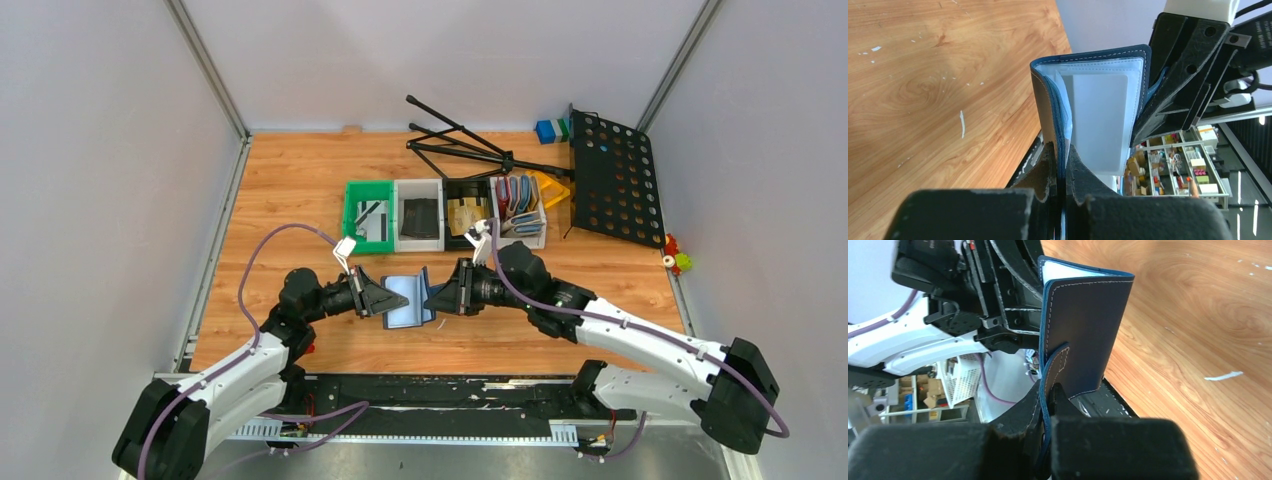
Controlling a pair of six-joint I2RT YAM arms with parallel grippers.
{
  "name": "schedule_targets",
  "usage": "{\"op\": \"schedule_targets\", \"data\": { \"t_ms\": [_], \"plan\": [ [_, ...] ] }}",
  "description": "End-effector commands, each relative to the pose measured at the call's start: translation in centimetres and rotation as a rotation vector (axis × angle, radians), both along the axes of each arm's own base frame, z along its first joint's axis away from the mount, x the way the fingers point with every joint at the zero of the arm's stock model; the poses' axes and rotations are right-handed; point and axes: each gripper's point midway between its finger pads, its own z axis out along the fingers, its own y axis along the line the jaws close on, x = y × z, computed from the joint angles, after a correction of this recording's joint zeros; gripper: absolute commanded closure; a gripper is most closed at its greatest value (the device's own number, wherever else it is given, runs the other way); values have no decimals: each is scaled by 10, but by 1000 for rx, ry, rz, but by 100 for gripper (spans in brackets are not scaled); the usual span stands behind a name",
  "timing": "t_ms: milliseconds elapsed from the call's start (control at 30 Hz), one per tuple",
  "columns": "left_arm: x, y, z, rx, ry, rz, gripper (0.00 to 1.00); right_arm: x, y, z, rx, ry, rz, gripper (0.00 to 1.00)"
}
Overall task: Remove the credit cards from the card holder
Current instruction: Remove the credit card from the card holder.
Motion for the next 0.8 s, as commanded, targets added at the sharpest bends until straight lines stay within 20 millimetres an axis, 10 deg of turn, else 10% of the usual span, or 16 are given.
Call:
{"op": "schedule_targets", "data": {
  "t_ms": [0,367,767],
  "plan": [
    [7,-1,23,-19,-100,11,100,5,-1,-3,-117,-34,-31,100],
    [6,0,22,-13,-106,9,100,15,-10,-36,-310,-28,-85,80],
    [5,0,20,-4,-103,6,100,12,-2,-26,-293,-40,-77,45]
  ]
}}
